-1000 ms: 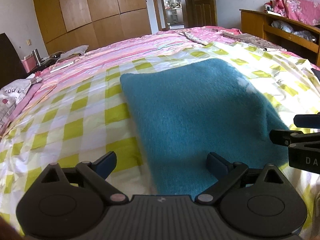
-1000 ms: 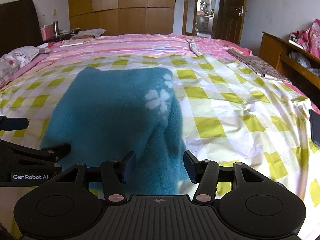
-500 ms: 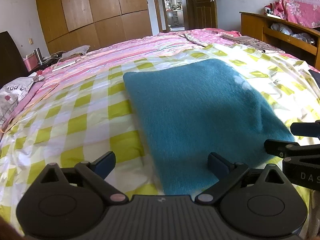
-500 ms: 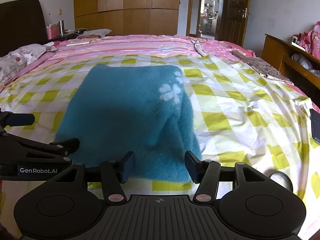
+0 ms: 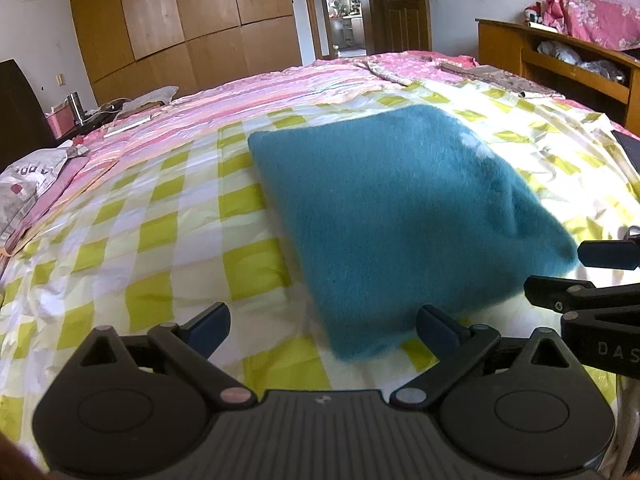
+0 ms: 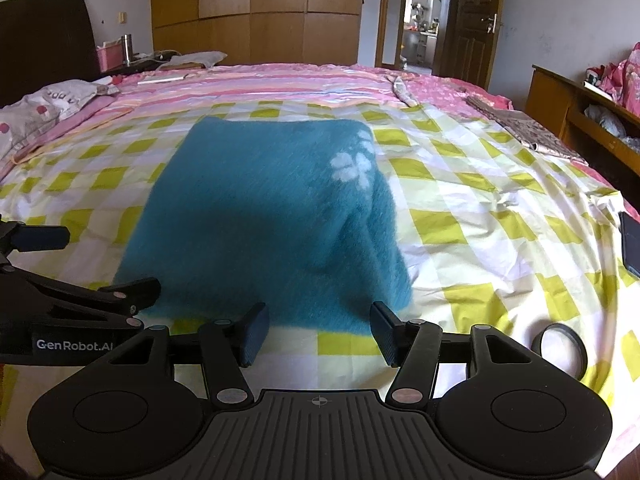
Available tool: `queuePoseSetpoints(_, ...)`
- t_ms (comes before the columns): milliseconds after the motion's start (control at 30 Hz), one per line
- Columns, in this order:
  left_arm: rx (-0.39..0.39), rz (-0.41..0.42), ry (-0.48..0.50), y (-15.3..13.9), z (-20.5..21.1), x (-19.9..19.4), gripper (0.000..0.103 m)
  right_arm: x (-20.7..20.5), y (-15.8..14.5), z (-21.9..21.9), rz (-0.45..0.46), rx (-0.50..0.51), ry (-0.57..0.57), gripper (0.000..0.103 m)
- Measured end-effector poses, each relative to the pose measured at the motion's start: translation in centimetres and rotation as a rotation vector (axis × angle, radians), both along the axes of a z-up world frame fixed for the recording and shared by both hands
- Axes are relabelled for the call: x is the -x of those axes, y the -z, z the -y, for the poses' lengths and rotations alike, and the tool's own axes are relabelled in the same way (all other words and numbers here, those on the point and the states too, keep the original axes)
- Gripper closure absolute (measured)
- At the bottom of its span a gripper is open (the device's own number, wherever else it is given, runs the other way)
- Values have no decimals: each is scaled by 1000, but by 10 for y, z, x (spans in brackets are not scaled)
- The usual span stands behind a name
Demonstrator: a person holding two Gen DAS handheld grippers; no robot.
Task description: Fold small clothes
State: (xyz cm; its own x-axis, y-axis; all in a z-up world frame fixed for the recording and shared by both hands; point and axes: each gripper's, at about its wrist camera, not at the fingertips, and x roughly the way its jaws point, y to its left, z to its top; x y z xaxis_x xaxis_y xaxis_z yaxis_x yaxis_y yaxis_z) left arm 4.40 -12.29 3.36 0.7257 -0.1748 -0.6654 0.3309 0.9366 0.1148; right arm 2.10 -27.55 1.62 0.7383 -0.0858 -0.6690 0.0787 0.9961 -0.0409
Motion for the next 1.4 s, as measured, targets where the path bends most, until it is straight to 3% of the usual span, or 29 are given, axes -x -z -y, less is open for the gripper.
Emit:
queuePoseSetpoints(633, 0, -38, 6, 12, -10, 15, 0, 21, 7, -8, -35, -68, -7, 46)
queuePoseSetpoints(1400, -16, -64, -3, 18, -15, 31, 0, 39, 20, -19, -66, -77, 15, 44)
